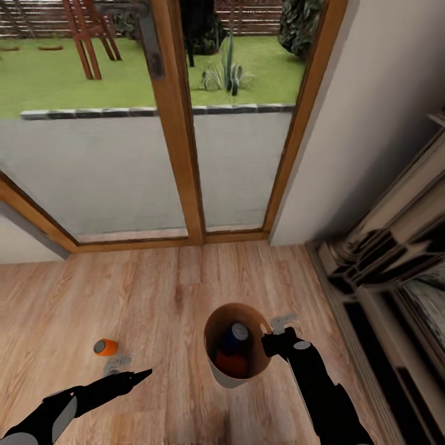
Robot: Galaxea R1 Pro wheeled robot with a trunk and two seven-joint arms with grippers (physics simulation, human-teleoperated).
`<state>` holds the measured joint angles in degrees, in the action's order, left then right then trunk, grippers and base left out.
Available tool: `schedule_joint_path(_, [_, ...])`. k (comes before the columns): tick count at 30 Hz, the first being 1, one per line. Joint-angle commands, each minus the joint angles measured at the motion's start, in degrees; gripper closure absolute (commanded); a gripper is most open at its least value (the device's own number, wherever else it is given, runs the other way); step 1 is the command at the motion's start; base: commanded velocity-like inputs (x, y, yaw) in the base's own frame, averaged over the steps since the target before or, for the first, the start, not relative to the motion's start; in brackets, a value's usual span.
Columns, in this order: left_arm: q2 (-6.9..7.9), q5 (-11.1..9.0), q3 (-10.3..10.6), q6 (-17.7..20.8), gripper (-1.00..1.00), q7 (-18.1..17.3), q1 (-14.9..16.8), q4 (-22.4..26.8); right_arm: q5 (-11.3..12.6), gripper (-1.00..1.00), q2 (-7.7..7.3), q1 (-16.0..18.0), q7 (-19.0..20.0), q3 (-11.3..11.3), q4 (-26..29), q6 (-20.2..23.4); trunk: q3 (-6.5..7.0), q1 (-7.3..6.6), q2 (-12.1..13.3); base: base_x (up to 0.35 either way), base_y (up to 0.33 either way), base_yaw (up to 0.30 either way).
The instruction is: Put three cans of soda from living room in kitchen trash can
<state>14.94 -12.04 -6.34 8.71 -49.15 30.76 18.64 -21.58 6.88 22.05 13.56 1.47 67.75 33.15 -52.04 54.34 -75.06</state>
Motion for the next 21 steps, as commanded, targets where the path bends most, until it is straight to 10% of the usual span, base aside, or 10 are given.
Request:
schedule_joint_path(1, [-0.02, 0.0, 0.0, 0.0, -1.00, 0.0, 0.0, 0.0, 0.9, 1.00, 0.01, 0.0, 0.2, 0.0, 0.0, 0.1, 0.00, 0.00, 0.0, 0.000, 0.000, 0.294])
schedule_joint_path(21, [0.09, 0.1, 0.0, -2.2, -1.00, 0.1, 0.0, -1.2, 0.7, 1.00, 0.06, 0.0, -0.1, 0.0, 0.0, 0.1, 0.00, 0.00, 0.0, 0.000, 0.000, 0.294])
